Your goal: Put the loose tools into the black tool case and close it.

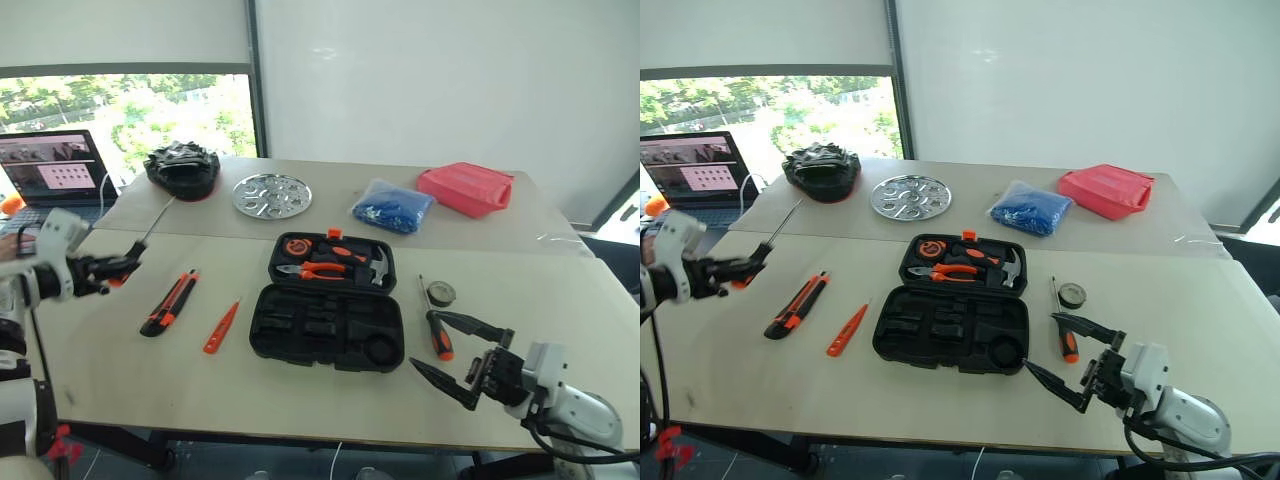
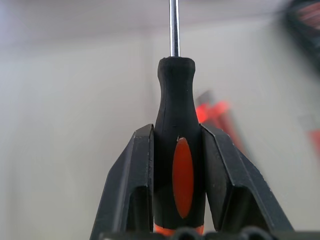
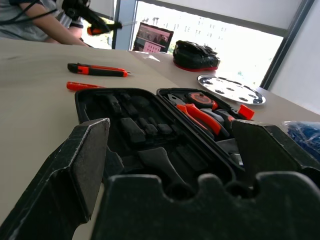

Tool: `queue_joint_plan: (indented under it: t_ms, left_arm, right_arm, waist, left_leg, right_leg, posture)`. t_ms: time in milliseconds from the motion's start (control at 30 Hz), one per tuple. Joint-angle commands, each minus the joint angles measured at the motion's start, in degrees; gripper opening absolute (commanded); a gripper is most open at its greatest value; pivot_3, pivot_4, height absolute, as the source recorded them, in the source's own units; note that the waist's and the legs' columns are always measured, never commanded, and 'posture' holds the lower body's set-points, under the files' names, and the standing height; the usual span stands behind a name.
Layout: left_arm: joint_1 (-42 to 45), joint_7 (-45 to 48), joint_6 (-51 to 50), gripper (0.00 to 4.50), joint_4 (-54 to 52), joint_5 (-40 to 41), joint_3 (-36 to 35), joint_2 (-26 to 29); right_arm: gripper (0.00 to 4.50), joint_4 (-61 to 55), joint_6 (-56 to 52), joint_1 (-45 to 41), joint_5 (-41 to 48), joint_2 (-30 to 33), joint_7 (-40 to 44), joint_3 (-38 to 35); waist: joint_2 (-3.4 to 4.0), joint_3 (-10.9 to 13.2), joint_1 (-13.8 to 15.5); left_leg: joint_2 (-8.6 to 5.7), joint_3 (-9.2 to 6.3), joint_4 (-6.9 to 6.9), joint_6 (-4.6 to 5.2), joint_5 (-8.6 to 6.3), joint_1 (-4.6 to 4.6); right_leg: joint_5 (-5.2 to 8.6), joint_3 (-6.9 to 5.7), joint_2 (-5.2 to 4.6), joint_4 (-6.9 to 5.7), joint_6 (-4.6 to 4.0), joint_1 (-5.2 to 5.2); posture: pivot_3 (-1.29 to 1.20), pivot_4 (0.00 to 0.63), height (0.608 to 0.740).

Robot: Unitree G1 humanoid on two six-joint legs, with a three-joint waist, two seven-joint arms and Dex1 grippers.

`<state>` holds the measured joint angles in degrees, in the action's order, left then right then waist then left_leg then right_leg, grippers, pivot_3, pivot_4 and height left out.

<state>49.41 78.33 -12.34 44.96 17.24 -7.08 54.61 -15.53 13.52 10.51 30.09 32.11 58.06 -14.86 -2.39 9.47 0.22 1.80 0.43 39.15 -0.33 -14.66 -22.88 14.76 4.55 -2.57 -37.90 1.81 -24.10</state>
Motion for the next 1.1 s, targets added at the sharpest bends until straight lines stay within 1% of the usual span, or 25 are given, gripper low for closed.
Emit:
queue_joint_plan:
  t_ms: [33,100,167,233,400,500,667,833,967,1100]
  left_arm:
    - [2.5,8.9,6.7,0.86,-10.8,-3.0,9.0,-5.7]
    - [3.8,9.0,9.8,0.86,-13.4,-7.8,14.8,-9.3]
    - [6.0,5.6,12.8,0.86,-12.3,-12.7,18.6,-13.1]
    - [8.6,2.6,13.4,0.86,-10.0,-16.2,21.6,-17.4]
    - [13.2,-2.4,17.7,0.86,-3.0,-23.0,26.5,-24.0]
    - [15.5,-4.7,19.6,0.86,1.0,-27.0,29.3,-26.8]
    - [16.5,-4.5,20.9,0.86,3.4,-30.9,31.5,-27.0]
    - [16.4,-4.1,20.1,0.86,3.5,-32.7,31.9,-26.6]
    - [15.3,-1.3,20.3,0.86,1.5,-32.2,31.7,-25.9]
    - [13.4,0.1,17.5,0.86,-2.3,-30.0,30.1,-25.0]
  right_arm:
    - [4.50,-1.7,1.5,2.8,1.2,1.4,-0.9,-6.1]
    - [4.50,-2.0,1.3,4.2,1.6,1.5,-2.0,-8.7]
    - [4.50,-3.1,1.1,6.1,1.8,1.3,-2.7,-10.4]
    - [4.50,-4.8,0.8,8.2,2.0,0.7,-3.3,-11.6]
    - [4.50,-7.8,1.1,11.7,1.1,-1.3,-5.2,-11.6]
    - [4.50,-9.5,1.6,12.9,0.0,-3.3,-7.1,-10.6]
    - [4.50,-11.0,1.9,13.9,-1.1,-5.1,-8.6,-9.9]
    - [4.50,-11.1,2.8,14.8,-1.4,-6.0,-8.9,-9.7]
    - [4.50,-10.7,3.4,15.1,-1.5,-6.2,-8.9,-9.5]
    - [4.50,-10.2,4.0,15.2,-1.9,-6.4,-9.0,-9.0]
  waist:
    - [0.04,0.0,0.4]
    - [0.04,0.0,0.5]
    - [0.04,0.0,0.4]
    - [0.03,0.0,0.0]
    - [0.03,0.0,-1.7]
    - [0.04,0.0,-1.8]
    - [0.04,0.0,-2.0]
    - [0.05,0.0,-1.9]
    - [0.06,0.0,-2.1]
    - [0.07,0.0,-2.4]
  left_leg:
    - [0.00,0.00,0.03,0.00,0.00,0.01]
    - [0.00,0.02,0.05,0.00,0.00,0.05]
    - [-0.02,-0.01,0.10,0.01,0.01,0.04]
    - [-0.02,-0.02,0.12,0.01,0.01,0.03]
    - [-0.02,-0.06,0.12,0.05,-0.01,-0.04]
    - [-0.05,-0.08,0.12,0.05,-0.01,0.01]
    - [-0.07,-0.06,0.12,0.05,-0.01,-0.01]
    - [-0.07,-0.06,0.12,0.05,-0.01,0.02]
    - [-0.06,-0.07,0.12,0.05,-0.01,0.04]
    - [-0.05,-0.07,0.12,0.05,-0.01,0.03]
  right_leg:
    - [0.00,0.00,0.01,-0.01,0.00,0.04]
    - [0.00,0.06,0.04,-0.03,0.00,0.06]
    - [0.00,0.06,0.06,-0.04,0.01,0.08]
    - [-0.01,0.11,0.10,-0.06,0.02,0.06]
    - [-0.01,0.23,0.16,-0.08,0.03,-0.01]
    - [0.00,0.25,0.16,-0.10,0.05,0.01]
    - [0.00,0.27,0.16,-0.09,0.08,-0.02]
    - [0.01,0.27,0.15,-0.10,0.09,0.03]
    - [0.01,0.27,0.16,-0.10,0.09,0.03]
    - [0.01,0.27,0.17,-0.11,0.09,0.00]
  posture:
    - [0.00,0.150,0.740]
    - [0.00,0.150,0.740]
    - [0.00,0.150,0.740]
    - [0.00,0.150,0.740]
    - [0.00,0.150,0.740]
    - [0.00,0.150,0.740]
    - [0.00,0.150,0.740]
    - [0.00,0.150,0.740]
    - [0.00,0.150,0.740]
    - [0.00,0.150,0.740]
